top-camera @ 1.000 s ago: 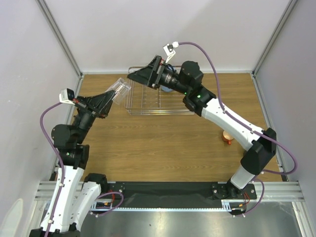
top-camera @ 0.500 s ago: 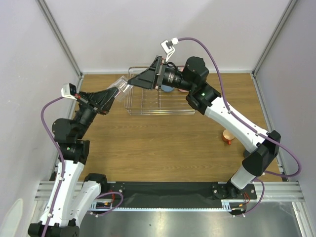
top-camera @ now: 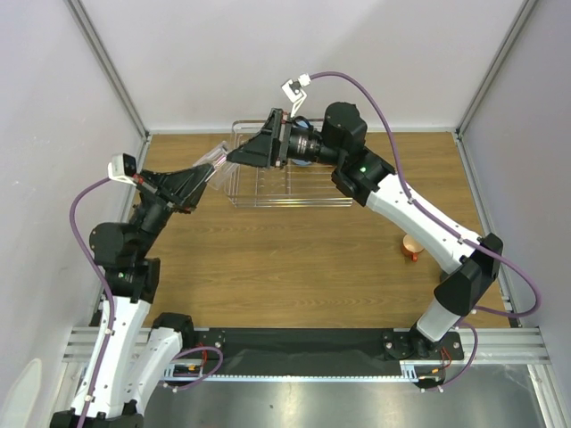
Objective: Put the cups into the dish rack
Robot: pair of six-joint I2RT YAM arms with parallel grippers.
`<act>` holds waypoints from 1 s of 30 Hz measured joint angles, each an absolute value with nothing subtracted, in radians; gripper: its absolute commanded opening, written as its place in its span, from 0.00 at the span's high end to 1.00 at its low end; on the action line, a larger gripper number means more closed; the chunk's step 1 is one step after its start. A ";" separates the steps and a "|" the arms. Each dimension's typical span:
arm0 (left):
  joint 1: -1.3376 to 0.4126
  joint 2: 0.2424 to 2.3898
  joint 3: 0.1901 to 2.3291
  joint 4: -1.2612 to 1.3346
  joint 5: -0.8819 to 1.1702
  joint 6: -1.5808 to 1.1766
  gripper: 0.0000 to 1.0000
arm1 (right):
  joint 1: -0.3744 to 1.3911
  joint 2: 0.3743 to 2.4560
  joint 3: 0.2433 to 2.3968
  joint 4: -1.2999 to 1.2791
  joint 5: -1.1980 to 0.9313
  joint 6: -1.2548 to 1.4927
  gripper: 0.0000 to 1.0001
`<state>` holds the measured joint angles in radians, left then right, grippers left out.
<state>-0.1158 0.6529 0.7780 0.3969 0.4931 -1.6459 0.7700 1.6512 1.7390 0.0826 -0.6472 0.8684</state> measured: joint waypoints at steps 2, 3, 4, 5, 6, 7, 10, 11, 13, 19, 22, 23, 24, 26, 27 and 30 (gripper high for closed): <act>-0.116 0.648 0.778 0.397 0.498 -1.645 1.00 | 0.770 1.651 1.739 0.059 -0.645 0.858 0.04; -0.116 0.647 0.778 0.395 0.498 -1.645 1.00 | 0.770 1.651 1.739 0.057 -0.648 0.857 0.05; -0.116 0.648 0.778 0.394 0.501 -1.645 1.00 | 0.770 1.651 1.739 0.058 -0.654 0.860 0.05; -0.117 0.648 0.778 0.394 0.503 -1.645 1.00 | 0.770 1.651 1.740 0.062 -0.659 0.861 0.05; -0.118 0.648 0.778 0.395 0.503 -1.645 1.00 | 0.770 1.652 1.740 0.065 -0.664 0.863 0.05; -0.118 0.648 0.778 0.394 0.503 -1.645 1.00 | 0.773 1.655 1.740 0.072 -0.670 0.867 0.06; -0.125 0.648 0.778 0.395 0.503 -1.645 1.00 | 0.777 1.675 1.750 0.101 -0.691 0.890 0.10; -0.127 0.648 0.778 0.394 0.503 -1.645 1.00 | 0.780 1.685 1.757 0.109 -0.700 0.899 0.11; -0.129 0.648 0.778 0.394 0.502 -1.645 1.00 | 0.785 1.699 1.765 0.126 -0.714 0.917 0.15; -0.142 0.647 0.768 0.394 0.501 -1.645 1.00 | 0.796 1.709 1.765 0.160 -0.719 0.952 0.23; -0.144 0.647 0.766 0.393 0.501 -1.645 1.00 | 0.797 1.709 1.765 0.171 -0.722 0.962 0.50; -0.144 0.647 0.765 0.392 0.501 -1.644 1.00 | 0.797 1.709 1.766 0.173 -0.721 0.963 0.59; -0.145 0.647 0.765 0.393 0.500 -1.647 1.00 | 0.797 1.709 1.766 0.172 -0.723 0.966 0.80; -0.146 0.647 0.764 0.392 0.500 -1.648 1.00 | 0.797 1.710 1.766 0.172 -0.728 0.968 0.98; -0.146 0.647 0.764 0.393 0.500 -1.648 1.00 | 0.797 1.710 1.766 0.173 -0.730 0.968 1.00; -0.146 0.647 0.764 0.390 0.501 -1.644 0.32 | 0.797 1.710 1.766 0.168 -0.731 0.963 1.00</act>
